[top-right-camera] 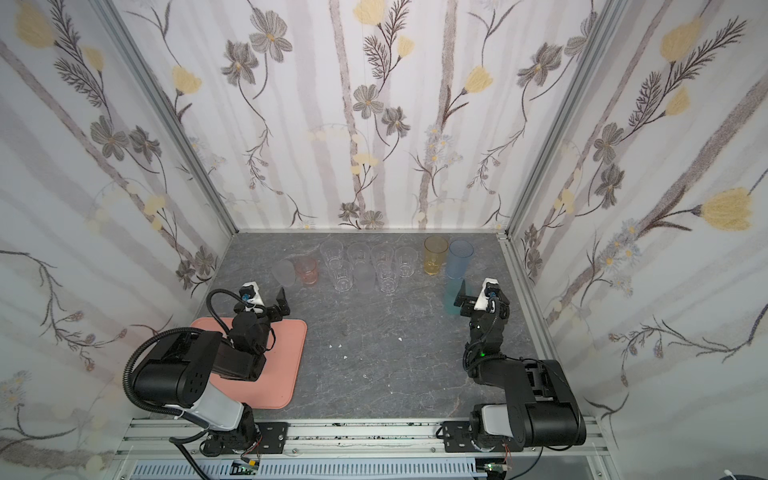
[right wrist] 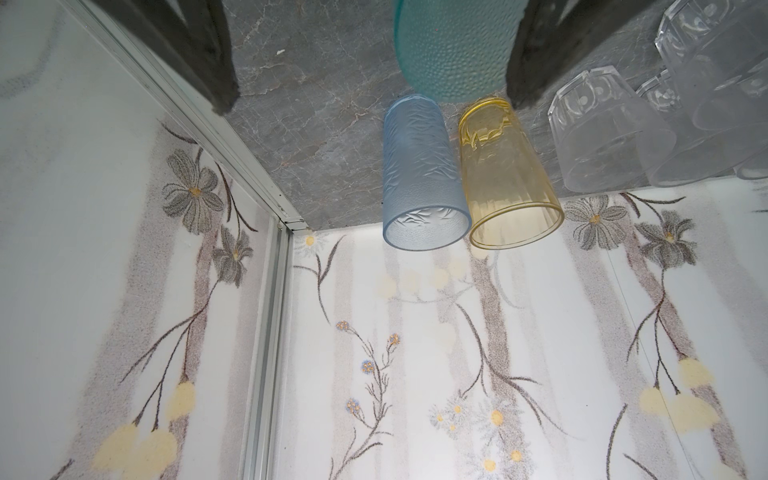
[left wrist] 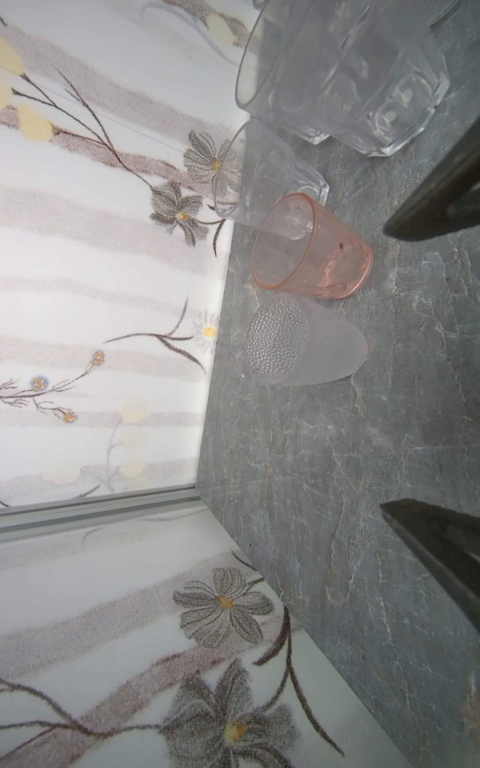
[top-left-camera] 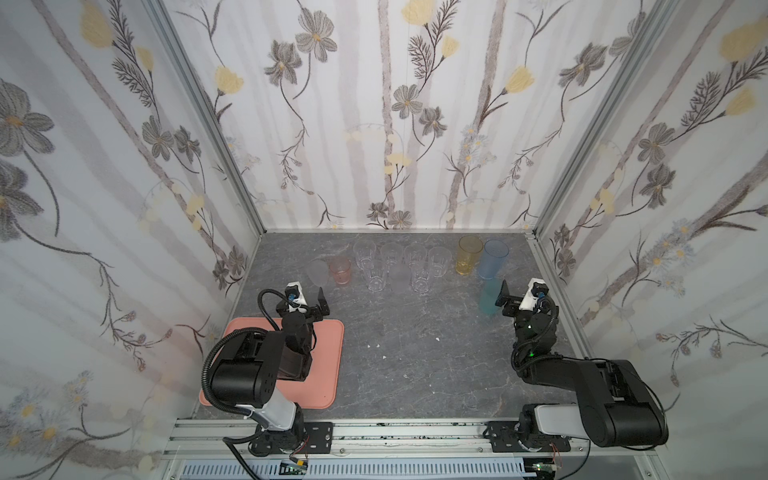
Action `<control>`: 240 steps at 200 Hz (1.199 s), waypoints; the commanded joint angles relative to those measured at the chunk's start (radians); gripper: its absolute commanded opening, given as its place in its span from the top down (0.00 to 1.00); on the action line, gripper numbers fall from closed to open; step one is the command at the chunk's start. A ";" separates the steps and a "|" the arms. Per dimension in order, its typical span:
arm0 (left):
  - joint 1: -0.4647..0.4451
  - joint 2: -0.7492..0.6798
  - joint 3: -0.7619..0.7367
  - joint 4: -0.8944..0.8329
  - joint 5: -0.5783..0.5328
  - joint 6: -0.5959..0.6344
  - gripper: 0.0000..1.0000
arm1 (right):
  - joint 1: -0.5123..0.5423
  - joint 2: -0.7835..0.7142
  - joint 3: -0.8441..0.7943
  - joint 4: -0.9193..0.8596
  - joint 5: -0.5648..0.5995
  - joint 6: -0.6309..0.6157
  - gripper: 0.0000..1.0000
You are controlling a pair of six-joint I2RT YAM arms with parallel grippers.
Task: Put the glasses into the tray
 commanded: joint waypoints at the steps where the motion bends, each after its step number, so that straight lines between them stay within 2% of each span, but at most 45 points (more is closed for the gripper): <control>1: 0.000 0.001 0.007 0.032 -0.033 -0.011 0.00 | -0.001 0.003 0.006 0.022 0.006 -0.016 0.00; 58: -0.001 0.002 0.009 0.030 -0.112 -0.041 0.00 | 0.000 0.005 0.008 0.019 0.006 -0.017 0.00; 127: 0.020 -0.001 0.009 0.021 -0.100 -0.061 0.00 | -0.008 0.002 0.010 0.013 -0.008 -0.009 0.00; 155: -0.022 -0.051 0.007 -0.001 -0.136 -0.017 0.00 | 0.003 -0.033 0.011 -0.010 0.014 -0.012 0.00; 186: -0.123 -0.158 0.028 -0.087 -0.364 0.050 0.00 | 0.043 -0.195 0.103 -0.329 0.095 -0.015 0.00; 203: -0.183 -0.236 0.077 -0.188 -0.562 0.052 0.00 | 0.074 -0.278 0.189 -0.555 0.168 0.077 0.00; 212: -0.211 -0.278 0.112 -0.257 -0.658 0.042 0.00 | 0.112 -0.313 0.272 -0.742 0.277 0.168 0.00; 226: -0.233 -0.365 0.201 -0.512 -0.727 -0.033 0.00 | 0.168 -0.319 0.433 -1.064 0.411 0.318 0.00; 240: -0.233 -0.426 0.297 -0.790 -0.684 -0.144 0.00 | 0.188 -0.300 0.555 -1.255 0.346 0.401 0.00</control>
